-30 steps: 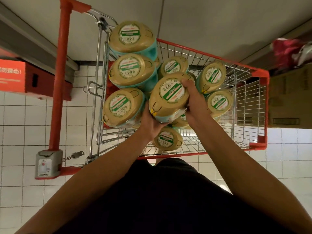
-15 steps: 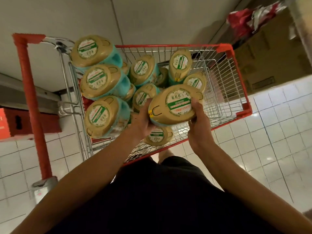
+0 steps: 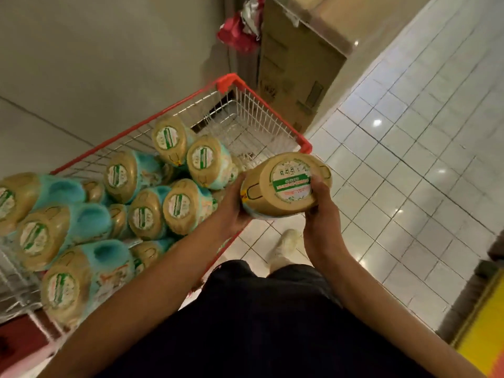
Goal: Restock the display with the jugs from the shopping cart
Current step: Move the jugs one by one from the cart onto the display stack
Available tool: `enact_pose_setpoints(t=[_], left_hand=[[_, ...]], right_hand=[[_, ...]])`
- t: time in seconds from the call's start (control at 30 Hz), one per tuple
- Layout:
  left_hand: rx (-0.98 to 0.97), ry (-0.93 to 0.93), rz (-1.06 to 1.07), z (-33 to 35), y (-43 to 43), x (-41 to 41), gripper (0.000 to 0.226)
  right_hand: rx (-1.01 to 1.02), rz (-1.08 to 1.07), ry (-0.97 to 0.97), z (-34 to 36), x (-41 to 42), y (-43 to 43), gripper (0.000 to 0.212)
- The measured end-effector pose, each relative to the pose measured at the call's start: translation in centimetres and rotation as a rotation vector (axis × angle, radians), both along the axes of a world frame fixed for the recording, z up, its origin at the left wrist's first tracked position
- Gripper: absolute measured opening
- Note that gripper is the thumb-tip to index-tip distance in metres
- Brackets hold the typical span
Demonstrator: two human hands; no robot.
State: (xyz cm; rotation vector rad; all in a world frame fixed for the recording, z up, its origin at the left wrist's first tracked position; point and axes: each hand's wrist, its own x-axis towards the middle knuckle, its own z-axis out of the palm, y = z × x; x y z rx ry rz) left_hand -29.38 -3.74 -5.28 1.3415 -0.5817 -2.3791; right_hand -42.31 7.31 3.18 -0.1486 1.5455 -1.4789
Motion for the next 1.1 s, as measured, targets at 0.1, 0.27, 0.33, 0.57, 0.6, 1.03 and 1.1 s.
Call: enact_pose_setpoints(t=[0.1, 0.27, 0.33, 0.57, 0.6, 1.03, 1.1], left_hand=[[-0.040, -0.038, -0.114, 0.0, 0.0, -6.7, 0.048], [-0.071, -0.073, -0.269, -1.0, -0.4, -18.2, 0.049], [-0.063, -0.069, -0.302, -1.0, -0.4, -22.5, 0.052], [-0.068, -0.061, -0.438, -0.2, -2.5, -36.2, 0.049], [-0.067, -0.064, -0.457, -0.3, -3.1, -38.1, 0.053], [-0.076, -0.013, -0.563, 0.2, -16.3, -66.3, 0.045], [-0.077, 0.009, -0.582, 0.9, -18.6, -70.5, 0.043]], right_hand=[[-0.002, -0.043, -0.016, -0.4, -6.6, 1.2, 0.042], [-0.019, -0.126, -0.013, -0.6, -16.9, 2.6, 0.038], [-0.014, -0.184, -0.014, -0.7, -20.6, 2.8, 0.038], [0.010, -0.317, 0.009, -0.5, -32.6, 1.6, 0.035], [0.014, -0.332, 0.007, -0.6, -34.2, 1.1, 0.034], [0.039, -0.438, 0.037, -0.4, -61.0, -11.6, 0.046], [0.048, -0.434, 0.049, 0.3, -65.2, -14.0, 0.040]])
